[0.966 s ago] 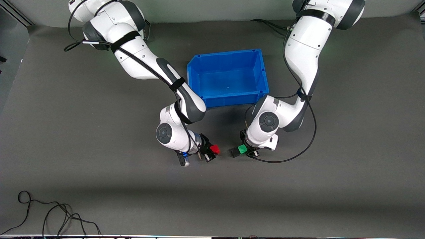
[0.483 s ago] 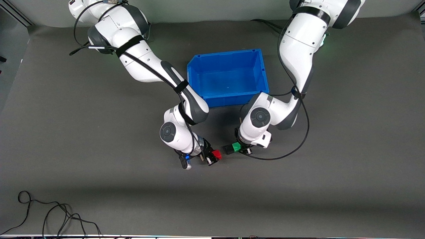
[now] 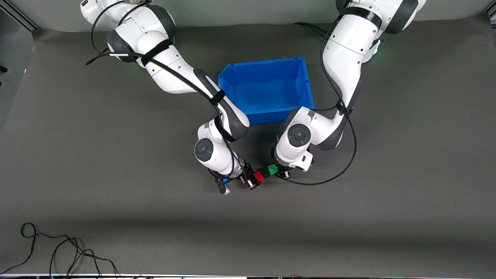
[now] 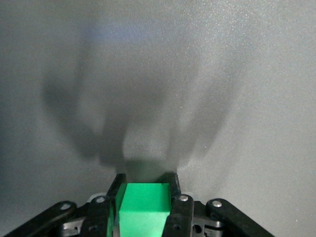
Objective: Attach green and red cubes to black cube
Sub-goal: 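Press the red and green cubes against the black cube, then open both grippers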
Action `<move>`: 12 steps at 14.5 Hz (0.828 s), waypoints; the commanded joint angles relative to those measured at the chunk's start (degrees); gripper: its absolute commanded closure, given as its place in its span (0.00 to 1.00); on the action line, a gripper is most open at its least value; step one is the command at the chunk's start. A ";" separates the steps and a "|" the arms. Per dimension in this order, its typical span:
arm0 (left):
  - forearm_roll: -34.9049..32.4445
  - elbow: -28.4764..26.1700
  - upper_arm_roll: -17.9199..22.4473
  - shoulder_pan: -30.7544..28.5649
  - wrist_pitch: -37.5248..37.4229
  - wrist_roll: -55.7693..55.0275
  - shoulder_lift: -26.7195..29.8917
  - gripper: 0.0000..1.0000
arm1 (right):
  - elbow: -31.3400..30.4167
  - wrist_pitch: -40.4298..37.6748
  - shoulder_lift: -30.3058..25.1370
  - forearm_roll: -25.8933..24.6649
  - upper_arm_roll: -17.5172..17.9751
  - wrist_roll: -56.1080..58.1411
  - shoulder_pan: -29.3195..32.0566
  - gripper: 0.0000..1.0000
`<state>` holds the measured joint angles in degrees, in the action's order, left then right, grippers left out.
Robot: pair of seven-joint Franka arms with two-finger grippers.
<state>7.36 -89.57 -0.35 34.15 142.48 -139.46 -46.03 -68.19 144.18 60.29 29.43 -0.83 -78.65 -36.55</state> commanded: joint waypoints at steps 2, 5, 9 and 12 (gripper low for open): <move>-3.41 1.50 0.96 0.83 -0.18 -1.25 -0.20 0.00 | 1.04 0.40 1.06 -0.34 -0.40 -0.54 -1.33 0.71; -3.58 1.59 1.05 0.31 -1.06 -0.64 0.50 0.00 | 0.43 0.22 1.15 -0.34 -0.40 -0.54 -1.33 0.64; -7.61 1.50 4.47 -0.22 -10.43 1.02 5.58 0.00 | 0.42 0.13 0.97 -0.34 -0.58 -0.54 -1.15 0.00; -7.63 0.98 4.66 -5.30 -19.32 16.87 11.64 0.00 | 0.42 -0.30 0.10 0.18 -0.84 -0.63 0.77 0.00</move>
<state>0.41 -86.60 4.33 32.03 128.82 -132.53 -40.05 -68.22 144.09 60.67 29.43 -1.24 -78.71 -36.93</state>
